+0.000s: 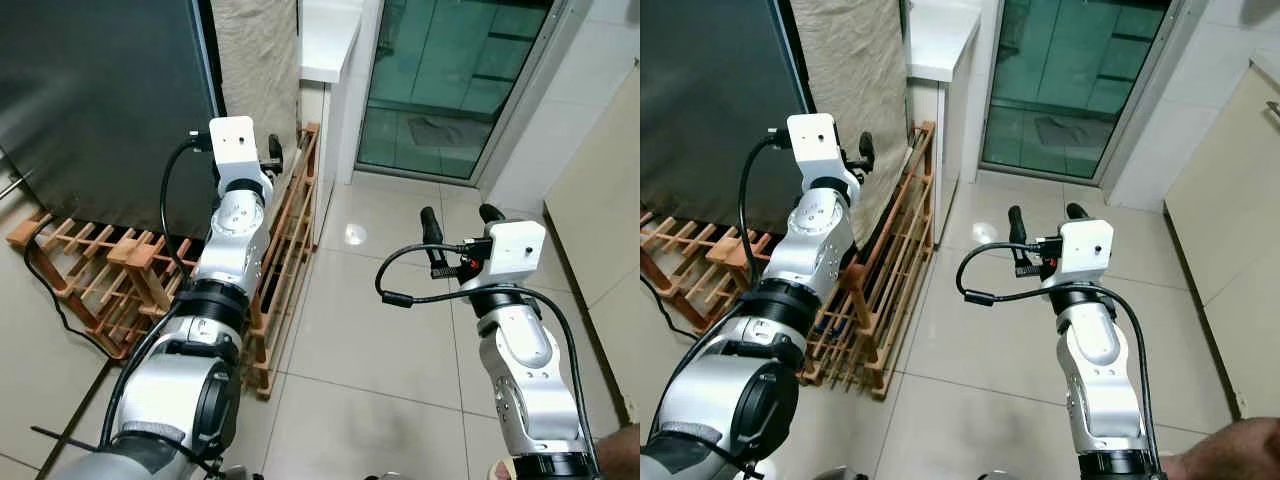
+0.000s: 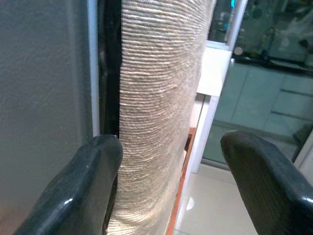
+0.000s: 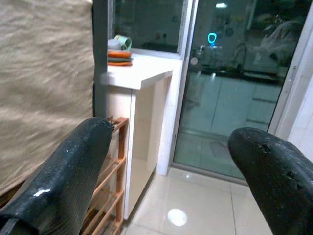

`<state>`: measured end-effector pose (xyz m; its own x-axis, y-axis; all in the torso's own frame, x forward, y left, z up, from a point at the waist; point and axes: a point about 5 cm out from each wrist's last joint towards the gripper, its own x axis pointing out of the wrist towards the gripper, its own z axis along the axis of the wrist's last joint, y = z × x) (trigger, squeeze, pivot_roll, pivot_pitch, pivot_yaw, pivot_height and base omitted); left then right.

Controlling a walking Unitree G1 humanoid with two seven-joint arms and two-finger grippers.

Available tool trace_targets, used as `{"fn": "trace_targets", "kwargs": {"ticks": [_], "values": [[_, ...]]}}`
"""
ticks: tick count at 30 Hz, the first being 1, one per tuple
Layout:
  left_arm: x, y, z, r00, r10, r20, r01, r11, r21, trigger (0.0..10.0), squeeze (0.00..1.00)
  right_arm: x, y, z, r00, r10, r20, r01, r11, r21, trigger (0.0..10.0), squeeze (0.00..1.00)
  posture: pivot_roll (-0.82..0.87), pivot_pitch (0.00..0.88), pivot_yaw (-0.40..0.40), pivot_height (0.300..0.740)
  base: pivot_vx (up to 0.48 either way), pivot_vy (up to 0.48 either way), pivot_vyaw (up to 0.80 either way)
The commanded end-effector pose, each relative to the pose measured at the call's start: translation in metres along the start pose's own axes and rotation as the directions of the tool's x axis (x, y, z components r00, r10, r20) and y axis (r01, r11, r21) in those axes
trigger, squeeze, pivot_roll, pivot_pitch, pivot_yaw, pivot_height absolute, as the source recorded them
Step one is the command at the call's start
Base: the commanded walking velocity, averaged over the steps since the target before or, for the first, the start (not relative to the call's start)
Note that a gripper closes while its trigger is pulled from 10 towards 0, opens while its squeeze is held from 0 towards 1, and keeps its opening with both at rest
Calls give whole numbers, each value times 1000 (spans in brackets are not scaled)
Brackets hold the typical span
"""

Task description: Restocking fridge

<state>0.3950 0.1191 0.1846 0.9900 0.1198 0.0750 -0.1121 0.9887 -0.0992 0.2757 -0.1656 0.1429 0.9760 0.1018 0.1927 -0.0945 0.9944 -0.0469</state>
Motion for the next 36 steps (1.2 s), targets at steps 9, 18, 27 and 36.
{"fn": "trace_targets", "kwargs": {"ticks": [9,18,27,36], "values": [[5,5,-1,995,84,-60,-90,990,-105,10000,0,-2,-7,7,1000,-18,19,18,1000,-17,10000,0,-166,0,1,740,0,0,0],[7,8,3,996,90,-21,-91,993,-73,10000,0,1,-6,8,1000,-5,21,6,1000,-21,10000,0,-164,0,-9,740,0,0,0],[9,11,14,994,94,59,-92,995,-31,10000,0,0,-8,9,1000,-13,26,14,1000,-26,10000,0,-169,0,0,740,0,0,0],[-12,31,9,992,-7,126,3,999,36,10000,0,-3,-9,13,999,-22,48,23,1000,-15,10000,0,-160,0,16,740,0,0,0]]}}
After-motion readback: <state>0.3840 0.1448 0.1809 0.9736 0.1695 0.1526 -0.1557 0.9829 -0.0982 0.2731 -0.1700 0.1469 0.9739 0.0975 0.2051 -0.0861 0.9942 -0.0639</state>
